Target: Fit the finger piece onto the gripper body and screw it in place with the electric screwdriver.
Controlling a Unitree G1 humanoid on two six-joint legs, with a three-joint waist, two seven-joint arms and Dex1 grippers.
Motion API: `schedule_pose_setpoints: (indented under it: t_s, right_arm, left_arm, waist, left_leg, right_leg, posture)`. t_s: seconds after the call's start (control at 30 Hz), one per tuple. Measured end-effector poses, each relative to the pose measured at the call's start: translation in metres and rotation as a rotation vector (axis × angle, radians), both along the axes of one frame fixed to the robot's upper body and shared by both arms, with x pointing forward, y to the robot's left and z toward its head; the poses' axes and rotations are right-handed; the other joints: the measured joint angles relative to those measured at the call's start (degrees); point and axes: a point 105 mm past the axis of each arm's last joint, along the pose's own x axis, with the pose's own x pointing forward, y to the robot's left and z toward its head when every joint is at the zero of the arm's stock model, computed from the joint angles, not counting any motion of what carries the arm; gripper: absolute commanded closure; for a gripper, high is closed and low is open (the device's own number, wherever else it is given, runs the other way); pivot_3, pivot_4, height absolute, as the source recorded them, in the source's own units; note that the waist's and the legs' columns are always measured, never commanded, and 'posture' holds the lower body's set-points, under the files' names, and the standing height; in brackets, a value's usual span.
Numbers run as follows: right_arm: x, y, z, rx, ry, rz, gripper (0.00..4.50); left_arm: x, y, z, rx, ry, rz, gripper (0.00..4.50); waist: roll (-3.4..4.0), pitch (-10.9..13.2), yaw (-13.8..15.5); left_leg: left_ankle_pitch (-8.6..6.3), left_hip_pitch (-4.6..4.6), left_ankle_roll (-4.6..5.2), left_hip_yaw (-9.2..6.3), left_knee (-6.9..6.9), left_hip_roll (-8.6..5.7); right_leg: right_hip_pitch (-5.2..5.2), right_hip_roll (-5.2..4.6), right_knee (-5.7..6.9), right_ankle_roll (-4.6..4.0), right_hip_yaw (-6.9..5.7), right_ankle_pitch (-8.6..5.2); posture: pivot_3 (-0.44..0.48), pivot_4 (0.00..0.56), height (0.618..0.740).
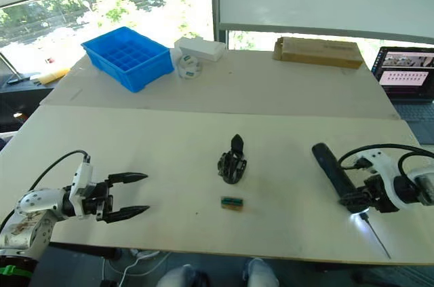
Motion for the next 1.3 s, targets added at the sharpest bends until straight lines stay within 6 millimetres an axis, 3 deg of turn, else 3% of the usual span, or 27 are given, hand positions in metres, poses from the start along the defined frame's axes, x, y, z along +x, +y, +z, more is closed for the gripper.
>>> schedule_pose_setpoints:
  t_s: [0.2, 0.23, 0.4, 0.6, 0.77, 0.87, 0.9, 1.03, 1.2, 1.3]
  right_arm:
    - [0.000, -0.003, -0.004, 0.022, 0.014, -0.019, 2.59]
    - [0.000, -0.005, -0.005, 0.034, 0.014, -0.030, 1.56]
    - [-0.001, -0.003, -0.005, 0.071, 0.023, -0.020, 0.02]
    - [-0.005, -0.016, -0.001, 0.071, -0.033, -0.057, 0.02]
    - [0.009, -0.026, 0.040, 0.072, -0.342, -0.003, 0.02]
    - [0.000, 0.004, 0.080, 0.181, -0.750, 0.288, 0.02]
    - [-0.007, 0.011, 0.082, 0.186, -0.793, 0.357, 0.02]
    - [-0.024, 0.043, 0.084, 0.194, -0.910, 0.601, 0.02]
    - [-0.032, 0.075, 0.070, 0.235, -0.969, 0.756, 0.02]
    - [-0.033, 0.082, 0.061, 0.238, -0.969, 0.798, 0.02]
  left_arm:
    - [0.008, 0.005, 0.004, 0.009, -0.051, 0.048, 0.01]
    - [0.009, 0.005, 0.003, 0.011, -0.048, 0.055, 0.00]
    - [0.007, 0.006, 0.001, 0.013, -0.033, 0.066, 0.00]
    - [0.014, 0.014, 0.009, 0.017, -0.053, 0.123, 0.00]
    - [0.017, 0.035, 0.013, 0.081, -0.043, 0.233, 0.00]
    - [0.014, 0.062, 0.006, 0.213, -0.055, 0.333, 0.00]
    - [0.014, 0.068, 0.005, 0.235, -0.058, 0.351, 0.00]
    - [0.013, 0.089, 0.005, 0.283, -0.069, 0.419, 0.00]
    - [0.013, 0.092, 0.003, 0.289, -0.071, 0.438, 0.00]
    - [0.010, 0.090, 0.001, 0.294, -0.067, 0.434, 0.00]
  waist:
    - [-0.14, -0.07, 0.06]
    - [-0.20, -0.07, 0.05]
    - [-0.34, -0.09, 0.00]
    - [-0.36, -0.07, 0.29]
    - [-0.28, -0.04, -0.27]
    - [-0.29, -0.03, -0.31]
    - [-0.29, -0.02, -0.26]
    - [-0.29, -0.01, -0.15]
    - [-0.32, -0.01, -0.03]
    - [-0.31, -0.01, -0.05]
  left_leg:
    - [0.00, 0.05, 0.00, 0.01, 0.04, 0.00]
    - [0.00, 0.07, 0.00, 0.01, 0.05, 0.00]
    - [-0.01, 0.16, 0.01, 0.02, 0.17, 0.00]
    - [-0.03, 0.01, 0.08, 0.00, 0.23, -0.02]
    - [0.08, 0.23, -0.11, 0.14, 0.10, -0.03]
    - [0.15, 0.39, -0.29, 0.17, -0.09, 0.09]
    - [0.18, 0.41, -0.33, 0.17, -0.15, 0.09]
    - [0.19, 0.63, -0.36, 0.27, -0.13, 0.15]
    - [0.15, 0.72, -0.30, 0.27, -0.13, 0.15]
    - [0.16, 0.72, -0.30, 0.32, -0.13, 0.13]
  right_leg:
    - [0.09, 0.03, -0.01, 0.00, -0.05, 0.01]
    - [0.11, 0.07, -0.01, 0.00, -0.06, 0.01]
    - [0.21, -0.03, 0.00, 0.05, -0.03, 0.04]
    - [0.12, -0.25, 0.05, 0.08, 0.08, 0.14]
    - [0.11, 0.24, 0.17, 0.09, 0.07, 0.11]
    - [0.17, 0.61, 0.05, 0.43, 0.17, -0.16]
    - [0.18, 0.61, 0.06, 0.41, 0.17, -0.18]
    - [0.27, 0.51, 0.13, 0.37, 0.32, -0.18]
    - [0.27, 0.10, 0.24, 0.19, 0.33, -0.10]
    - [0.25, 0.12, 0.30, -0.27, 0.33, 0.12]
  posture:
    - [0.000, 0.150, 0.740]
    - [0.000, 0.150, 0.740]
    - [0.000, 0.150, 0.740]
    - [0.000, 0.150, 0.740]
    - [0.000, 0.150, 0.740]
    - [0.000, 0.150, 0.740]
    - [0.000, 0.150, 0.740]
    - [0.000, 0.150, 0.740]
    - [0.000, 0.150, 0.740]
    - [0.000, 0.150, 0.740]
